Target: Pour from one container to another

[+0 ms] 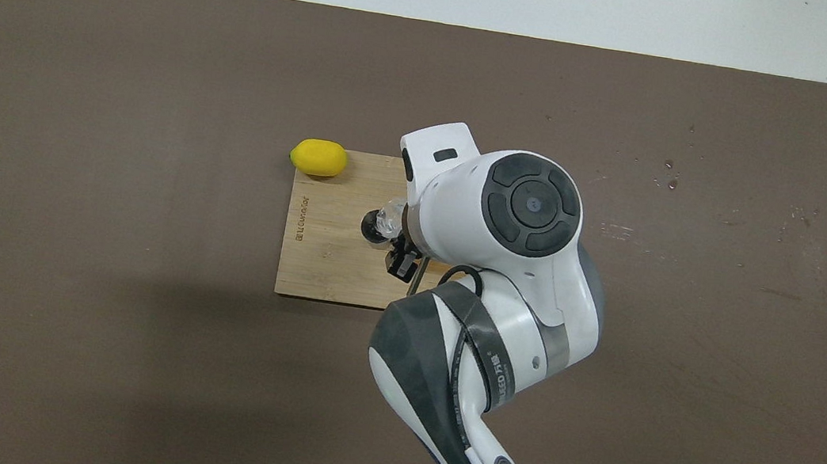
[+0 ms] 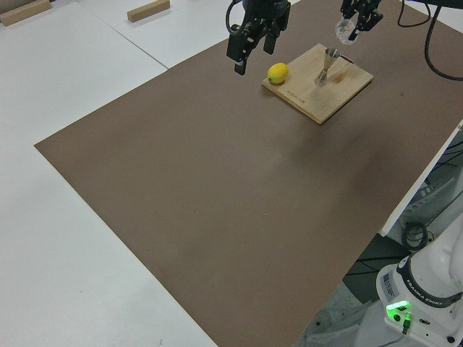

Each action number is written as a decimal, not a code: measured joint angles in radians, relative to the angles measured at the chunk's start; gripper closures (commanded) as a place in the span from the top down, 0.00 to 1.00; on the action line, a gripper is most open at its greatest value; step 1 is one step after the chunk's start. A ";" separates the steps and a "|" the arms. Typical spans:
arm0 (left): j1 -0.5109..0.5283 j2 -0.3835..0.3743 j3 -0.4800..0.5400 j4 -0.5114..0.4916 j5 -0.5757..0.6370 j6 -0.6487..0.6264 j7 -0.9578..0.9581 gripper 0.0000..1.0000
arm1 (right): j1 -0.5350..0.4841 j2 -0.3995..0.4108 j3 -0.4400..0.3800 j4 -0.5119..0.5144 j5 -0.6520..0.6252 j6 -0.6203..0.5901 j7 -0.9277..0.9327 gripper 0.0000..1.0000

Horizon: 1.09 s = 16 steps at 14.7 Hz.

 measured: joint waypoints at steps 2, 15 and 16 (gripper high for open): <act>0.001 0.007 -0.001 0.009 0.001 0.000 0.000 1.00 | 0.000 0.002 0.000 0.001 -0.007 0.000 0.004 0.00; 0.090 0.011 -0.099 0.019 0.002 0.000 -0.004 1.00 | 0.015 0.018 0.000 0.006 -0.044 -0.015 0.024 0.00; 0.091 0.011 -0.099 0.019 0.003 0.000 -0.004 1.00 | 0.015 0.018 -0.001 0.007 -0.047 -0.017 0.024 0.00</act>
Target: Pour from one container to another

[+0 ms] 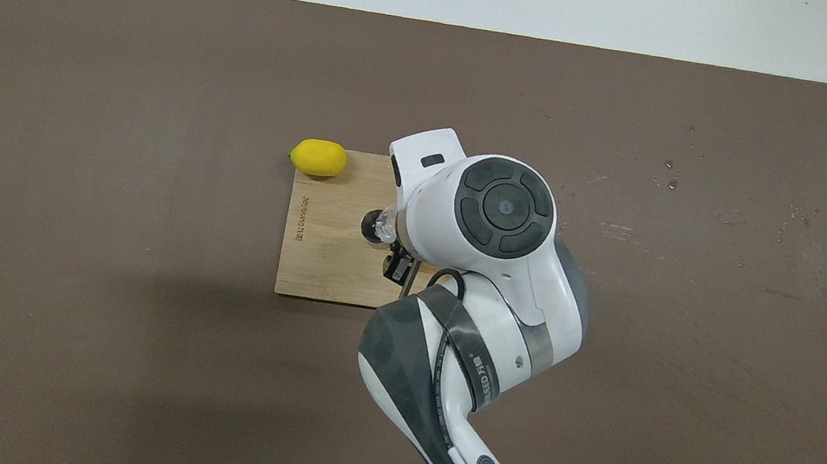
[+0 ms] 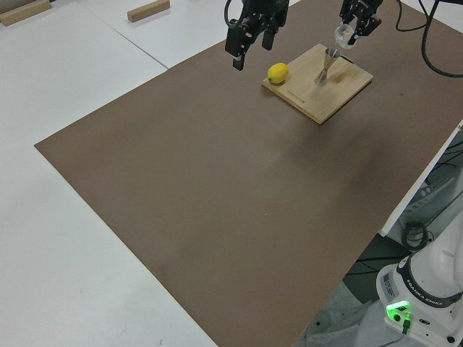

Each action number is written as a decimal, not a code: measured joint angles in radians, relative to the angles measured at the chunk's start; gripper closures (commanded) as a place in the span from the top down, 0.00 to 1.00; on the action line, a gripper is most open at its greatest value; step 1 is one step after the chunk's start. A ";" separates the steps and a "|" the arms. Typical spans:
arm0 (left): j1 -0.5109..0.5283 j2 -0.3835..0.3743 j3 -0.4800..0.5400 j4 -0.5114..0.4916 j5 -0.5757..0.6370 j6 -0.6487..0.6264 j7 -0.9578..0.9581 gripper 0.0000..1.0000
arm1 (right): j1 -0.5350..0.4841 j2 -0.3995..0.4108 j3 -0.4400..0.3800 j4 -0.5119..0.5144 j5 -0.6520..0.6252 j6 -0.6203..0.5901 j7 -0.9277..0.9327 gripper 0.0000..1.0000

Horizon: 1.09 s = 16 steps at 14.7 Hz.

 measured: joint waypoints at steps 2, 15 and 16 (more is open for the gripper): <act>0.001 0.000 -0.002 0.001 0.012 0.000 -0.012 1.00 | 0.000 0.000 0.000 0.000 -0.006 -0.002 0.005 0.00; 0.005 -0.012 -0.011 0.050 0.027 -0.066 -0.049 1.00 | 0.012 0.008 0.000 0.017 -0.024 -0.005 0.050 0.00; 0.005 -0.015 -0.013 0.050 0.027 -0.068 -0.049 1.00 | 0.014 0.010 0.000 0.018 -0.025 -0.005 0.050 0.00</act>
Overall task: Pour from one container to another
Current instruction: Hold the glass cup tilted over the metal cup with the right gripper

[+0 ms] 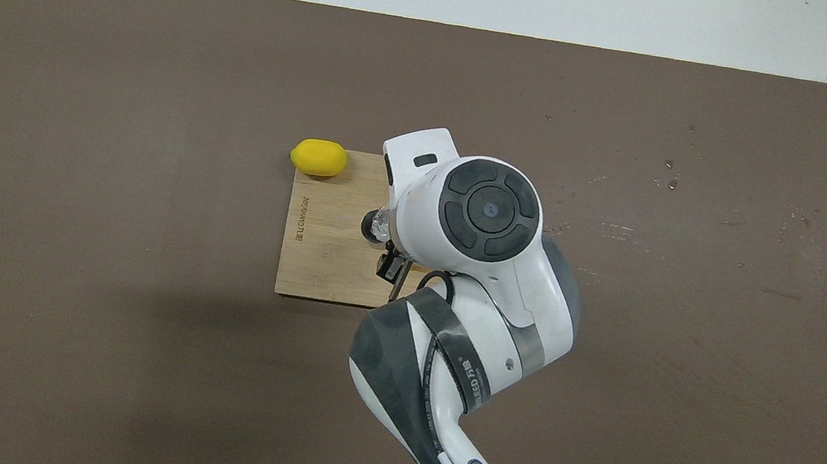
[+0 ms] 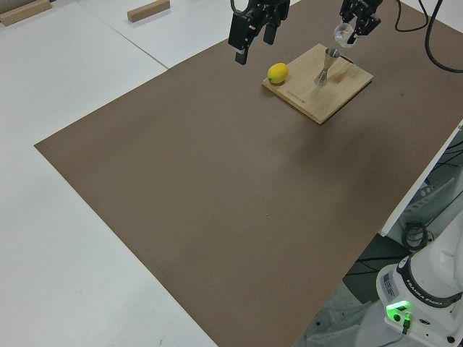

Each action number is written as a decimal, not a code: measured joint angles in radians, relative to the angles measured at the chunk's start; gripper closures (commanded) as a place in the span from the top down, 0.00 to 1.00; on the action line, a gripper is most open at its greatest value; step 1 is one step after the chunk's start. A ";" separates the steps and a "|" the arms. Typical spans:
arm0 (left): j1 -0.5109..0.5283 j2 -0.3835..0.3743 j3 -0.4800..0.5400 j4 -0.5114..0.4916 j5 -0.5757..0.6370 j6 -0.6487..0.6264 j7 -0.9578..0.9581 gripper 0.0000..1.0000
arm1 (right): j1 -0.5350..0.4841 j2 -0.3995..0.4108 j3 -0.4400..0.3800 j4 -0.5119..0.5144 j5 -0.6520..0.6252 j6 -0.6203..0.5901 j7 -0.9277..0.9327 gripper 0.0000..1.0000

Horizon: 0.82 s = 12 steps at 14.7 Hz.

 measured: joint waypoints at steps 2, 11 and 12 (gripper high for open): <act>-0.001 -0.002 -0.006 0.000 0.000 -0.003 0.000 1.00 | 0.002 0.003 0.000 0.001 -0.004 0.000 0.000 0.00; -0.003 -0.001 -0.008 0.000 0.000 0.005 -0.001 1.00 | 0.003 0.004 -0.002 0.006 -0.007 -0.023 0.000 0.00; -0.003 0.000 -0.009 0.000 0.000 0.005 -0.001 1.00 | 0.003 0.004 -0.002 0.009 -0.007 -0.032 0.000 0.00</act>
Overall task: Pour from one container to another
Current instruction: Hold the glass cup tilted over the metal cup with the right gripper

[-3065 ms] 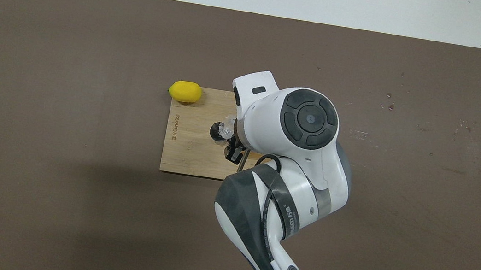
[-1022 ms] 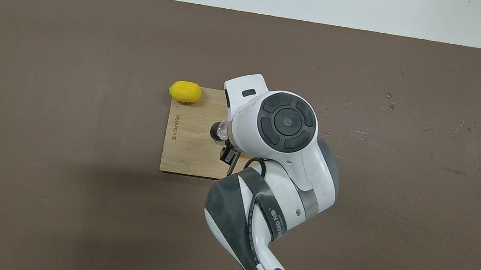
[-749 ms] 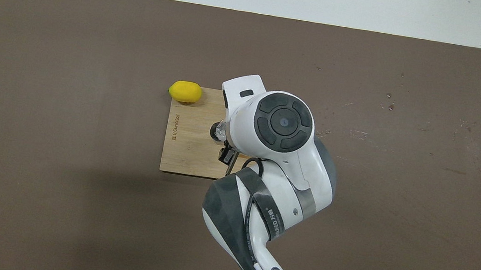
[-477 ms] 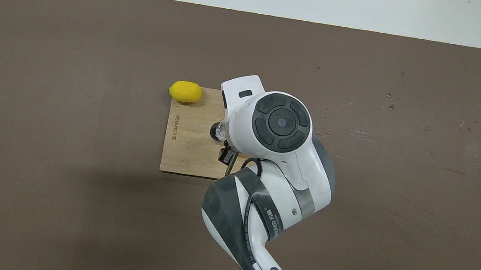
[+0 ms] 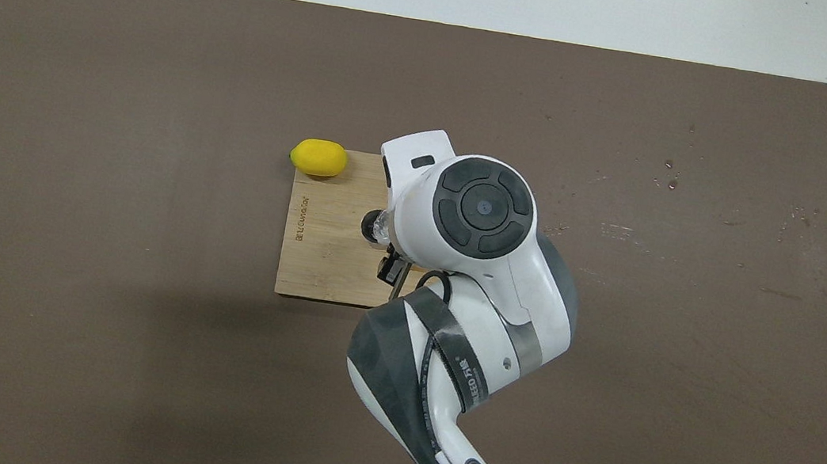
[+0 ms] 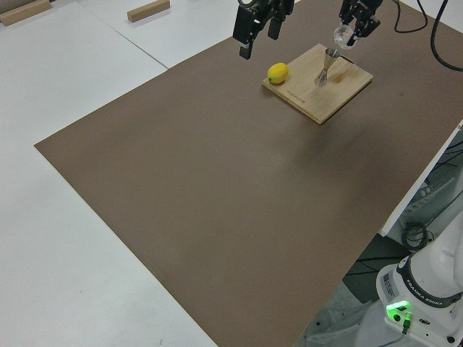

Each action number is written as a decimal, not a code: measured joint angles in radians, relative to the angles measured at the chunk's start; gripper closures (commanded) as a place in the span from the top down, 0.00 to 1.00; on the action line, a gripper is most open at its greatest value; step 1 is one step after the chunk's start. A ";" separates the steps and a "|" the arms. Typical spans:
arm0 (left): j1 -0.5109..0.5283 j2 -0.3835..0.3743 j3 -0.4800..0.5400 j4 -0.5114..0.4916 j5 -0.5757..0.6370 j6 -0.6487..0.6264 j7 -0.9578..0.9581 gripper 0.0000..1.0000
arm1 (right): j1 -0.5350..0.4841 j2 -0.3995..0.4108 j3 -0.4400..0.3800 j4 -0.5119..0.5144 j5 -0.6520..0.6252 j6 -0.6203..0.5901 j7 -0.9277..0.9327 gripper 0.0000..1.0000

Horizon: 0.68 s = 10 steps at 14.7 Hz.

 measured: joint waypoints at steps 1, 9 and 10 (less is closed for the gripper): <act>0.000 0.000 -0.002 0.000 0.000 0.000 0.000 1.00 | 0.000 0.000 0.000 0.004 0.000 -0.009 0.000 0.00; 0.000 -0.001 -0.007 0.000 0.000 0.000 0.000 1.00 | 0.000 0.008 0.000 0.025 -0.001 -0.030 0.000 0.00; 0.000 -0.001 -0.007 0.000 0.000 0.000 0.000 1.00 | 0.000 0.010 0.000 0.026 -0.001 -0.030 0.000 0.00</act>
